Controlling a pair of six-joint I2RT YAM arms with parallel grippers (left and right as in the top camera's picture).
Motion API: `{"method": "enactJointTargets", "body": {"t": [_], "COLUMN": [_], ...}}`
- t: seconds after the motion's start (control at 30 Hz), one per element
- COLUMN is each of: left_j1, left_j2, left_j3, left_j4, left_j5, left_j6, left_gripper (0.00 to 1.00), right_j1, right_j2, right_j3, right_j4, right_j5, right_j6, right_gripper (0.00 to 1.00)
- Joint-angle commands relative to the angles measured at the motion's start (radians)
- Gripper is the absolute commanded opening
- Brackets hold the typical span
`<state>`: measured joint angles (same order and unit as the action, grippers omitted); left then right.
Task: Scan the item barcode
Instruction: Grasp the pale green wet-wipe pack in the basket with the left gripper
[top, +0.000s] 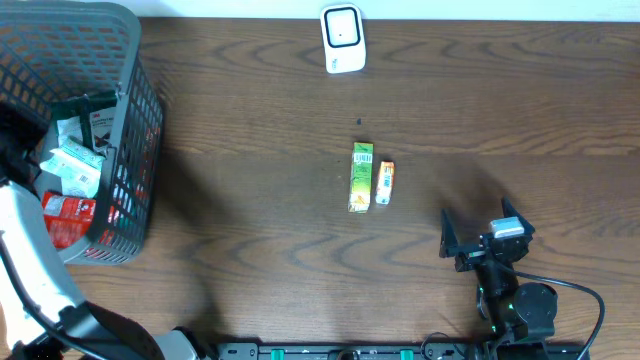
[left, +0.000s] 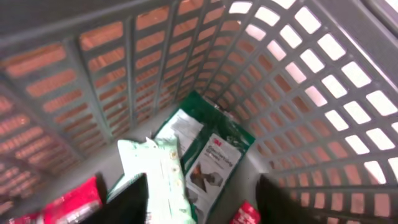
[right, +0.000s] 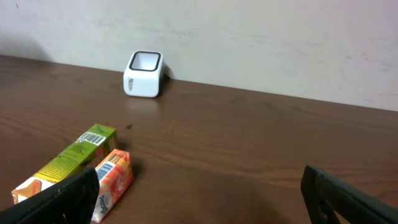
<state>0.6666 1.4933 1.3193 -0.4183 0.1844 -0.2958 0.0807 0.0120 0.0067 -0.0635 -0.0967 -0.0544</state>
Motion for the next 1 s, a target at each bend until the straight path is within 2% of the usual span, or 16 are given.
{"method": "enactJointTargets", "body": {"t": [0.0, 0.17, 0.3, 0.43, 0.8, 0.83, 0.9, 0.93, 0.97], "left_j1": [-0.001, 0.003, 0.003, 0.003, 0.003, 0.003, 0.002, 0.003, 0.003], "left_j2": [0.054, 0.169, 0.283, 0.364, 0.499, 0.513, 0.529, 0.535, 0.535], "left_j3": [0.000, 0.000, 0.000, 0.000, 0.000, 0.000, 0.000, 0.000, 0.000], "left_j4": [-0.050, -0.083, -0.067, -0.042, 0.002, 0.002, 0.002, 0.001, 0.002], "left_j5": [-0.053, -0.095, -0.060, 0.003, 0.007, 0.007, 0.007, 0.007, 0.012], "left_j6": [-0.053, -0.073, -0.055, -0.019, -0.019, -0.019, -0.019, -0.019, -0.020], "left_gripper": [0.71, 0.77, 0.90, 0.90, 0.91, 0.90, 0.81, 0.74, 0.61], "right_j1": [-0.004, -0.004, -0.004, -0.004, -0.004, -0.004, -0.004, -0.004, -0.004], "right_j2": [-0.005, -0.005, -0.005, -0.005, -0.005, -0.005, -0.005, -0.005, -0.005], "right_j3": [-0.001, -0.001, -0.001, -0.001, -0.001, -0.001, -0.001, -0.001, -0.001], "right_j4": [-0.004, -0.004, -0.004, -0.004, -0.004, -0.004, -0.004, -0.004, -0.004], "right_j5": [0.005, 0.005, 0.005, 0.005, 0.005, 0.005, 0.005, 0.005, 0.005], "right_j6": [0.013, 0.013, 0.013, 0.013, 0.013, 0.013, 0.013, 0.013, 0.013], "right_gripper": [0.99, 0.99, 0.99, 0.99, 0.99, 0.99, 0.99, 0.99, 0.99]}}
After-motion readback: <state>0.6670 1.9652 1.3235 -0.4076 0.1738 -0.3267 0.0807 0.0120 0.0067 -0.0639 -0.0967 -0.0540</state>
